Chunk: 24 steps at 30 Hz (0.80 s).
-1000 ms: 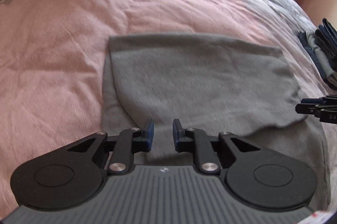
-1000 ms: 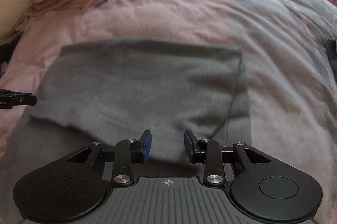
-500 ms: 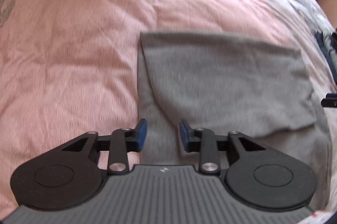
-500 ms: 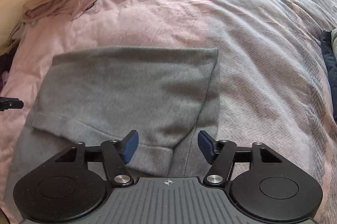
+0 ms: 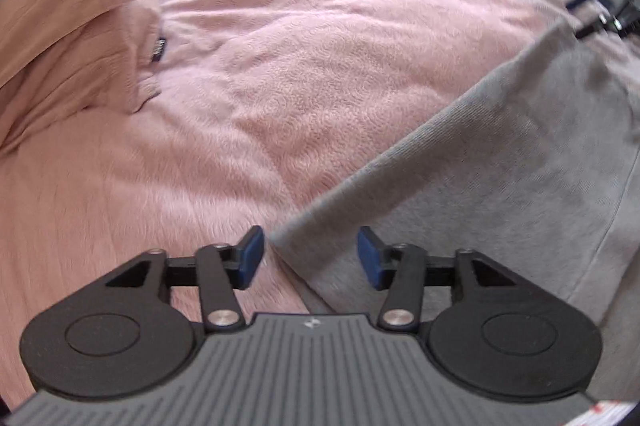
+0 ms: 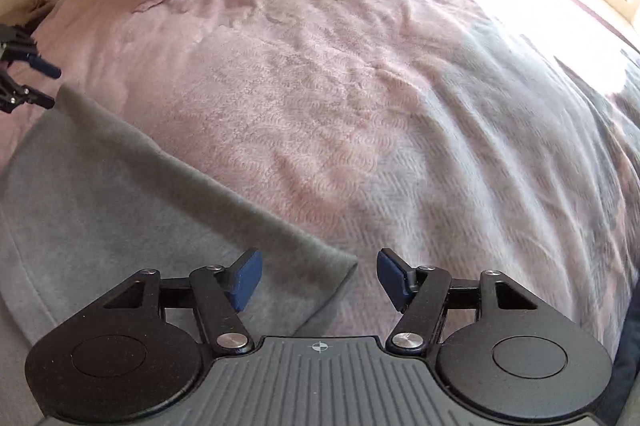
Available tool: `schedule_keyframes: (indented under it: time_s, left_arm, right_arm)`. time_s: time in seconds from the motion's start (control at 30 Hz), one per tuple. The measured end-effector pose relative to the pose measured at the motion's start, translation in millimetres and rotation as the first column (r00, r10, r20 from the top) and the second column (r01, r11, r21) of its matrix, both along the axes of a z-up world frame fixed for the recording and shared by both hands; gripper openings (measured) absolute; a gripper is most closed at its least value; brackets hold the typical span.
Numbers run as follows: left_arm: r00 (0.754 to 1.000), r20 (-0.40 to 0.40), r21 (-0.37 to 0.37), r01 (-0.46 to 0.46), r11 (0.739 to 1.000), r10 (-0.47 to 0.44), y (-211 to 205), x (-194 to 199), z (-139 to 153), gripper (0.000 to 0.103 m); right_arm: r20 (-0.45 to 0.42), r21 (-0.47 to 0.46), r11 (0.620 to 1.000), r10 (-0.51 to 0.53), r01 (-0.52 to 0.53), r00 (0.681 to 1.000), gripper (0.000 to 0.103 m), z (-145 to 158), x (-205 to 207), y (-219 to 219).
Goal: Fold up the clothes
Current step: 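Grasp the skirt side edge with the left gripper while the right gripper grasps it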
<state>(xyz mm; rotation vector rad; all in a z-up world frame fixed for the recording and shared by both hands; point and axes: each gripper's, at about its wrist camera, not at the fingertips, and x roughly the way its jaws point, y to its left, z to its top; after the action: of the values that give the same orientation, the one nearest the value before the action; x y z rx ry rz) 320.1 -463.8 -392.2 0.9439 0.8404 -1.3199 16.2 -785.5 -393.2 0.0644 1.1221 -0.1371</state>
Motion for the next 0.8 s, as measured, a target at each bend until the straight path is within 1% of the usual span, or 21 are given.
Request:
schedule_keyframes:
  time_s: [0.07, 0.13, 0.17, 0.2, 0.23, 0.27, 0.3, 0.33, 0.37, 0.4, 0.43, 0.47, 0.53, 0.63, 0.77, 0.8]
  left_arm:
    - [0.997, 0.033, 0.014, 0.071, 0.997, -0.072, -8.7, 2.6, -6.8, 0.050]
    - [0.990, 0.030, 0.035, 0.134, 0.990, -0.135, -15.9, 4.8, -13.9, 0.049]
    - [0.987, 0.026, 0.048, 0.156, 0.987, -0.157, -18.7, 5.1, -17.5, 0.048]
    - [0.982, 0.020, 0.062, 0.184, 0.981, -0.185, -21.5, 4.2, -21.7, 0.044]
    - [0.977, 0.018, 0.073, 0.209, 0.975, -0.211, -23.1, 2.4, -25.1, 0.040]
    - [0.972, 0.011, 0.081, 0.235, 0.969, -0.237, -24.3, 0.0, -28.1, 0.029]
    - [0.966, 0.004, 0.088, 0.258, 0.962, -0.260, -24.9, -3.1, -30.3, 0.021]
    - [0.961, 0.012, 0.091, 0.275, 0.957, -0.277, -24.4, -7.3, -31.3, 0.019]
    - [0.955, 0.030, 0.093, 0.290, 0.953, -0.294, -23.2, -12.1, -31.4, 0.015]
    - [0.949, 0.055, 0.096, 0.304, 0.948, -0.310, -20.9, -16.5, -31.0, 0.009]
    - [0.944, 0.082, 0.098, 0.310, 0.946, -0.319, -18.2, -19.4, -30.1, 0.006]
    - [0.941, 0.104, 0.092, 0.314, 0.945, -0.323, -14.9, -21.5, -27.0, 0.005]
    - [0.944, 0.140, 0.054, 0.292, 0.955, -0.297, -5.6, -25.7, -14.0, 0.004]
    - [0.963, 0.164, -0.049, 0.224, 0.973, -0.214, 20.2, -35.1, 19.1, 0.003]
    - [0.982, 0.157, -0.169, 0.132, 0.977, -0.105, 78.9, -66.5, 72.1, 0.003]
    - [0.986, 0.148, -0.197, 0.107, 0.975, -0.078, 98.1, -78.4, 87.1, 0.003]
  right_arm:
    - [-0.049, -0.035, 0.996, 0.086, -0.088, 0.995, 0.061, -8.7, 12.8, 1.0]
    - [-0.092, -0.034, 0.989, 0.139, -0.142, 0.986, 0.061, -17.7, 22.2, 1.5]
    - [-0.103, -0.021, 0.988, 0.152, -0.155, 0.983, 0.061, -22.2, 25.2, 1.3]
    - [-0.110, -0.008, 0.987, 0.157, -0.159, 0.981, 0.061, -25.7, 27.6, 0.6]
    - [-0.112, 0.001, 0.987, 0.159, -0.160, 0.981, 0.057, -28.0, 28.5, 0.0]
    - [-0.114, 0.035, 0.985, 0.171, -0.168, 0.979, 0.043, -29.6, 28.5, -0.9]
    - [-0.116, 0.069, 0.983, 0.175, -0.168, 0.978, 0.031, -29.4, 28.5, -1.0]
    - [-0.118, 0.041, 0.985, 0.174, -0.170, 0.978, 0.022, -27.5, 27.4, 2.2]
    - [-0.122, 0.004, 0.981, 0.191, -0.192, 0.974, 0.010, -24.6, 24.9, 6.4]
    - [-0.115, -0.017, 0.979, 0.202, -0.205, 0.973, 0.009, -20.3, 21.4, 9.3]
    - [-0.097, -0.037, 0.980, 0.193, -0.197, 0.976, 0.007, -13.4, 16.8, 11.7]
    - [-0.071, -0.053, 0.983, 0.175, -0.179, 0.982, 0.006, -4.7, 11.5, 14.7]
    - [-0.017, -0.113, 0.979, 0.170, -0.170, 0.985, 0.005, 15.5, -4.2, 28.7]
    - [0.076, -0.211, 0.968, 0.155, -0.136, 0.985, 0.005, 53.1, -40.4, 66.9]
    - [0.149, -0.321, 0.941, 0.163, -0.108, 0.975, 0.005, 99.3, -102.6, 136.7]
    - [0.160, -0.339, 0.936, 0.160, -0.098, 0.974, 0.005, 107.1, -118.7, 162.9]
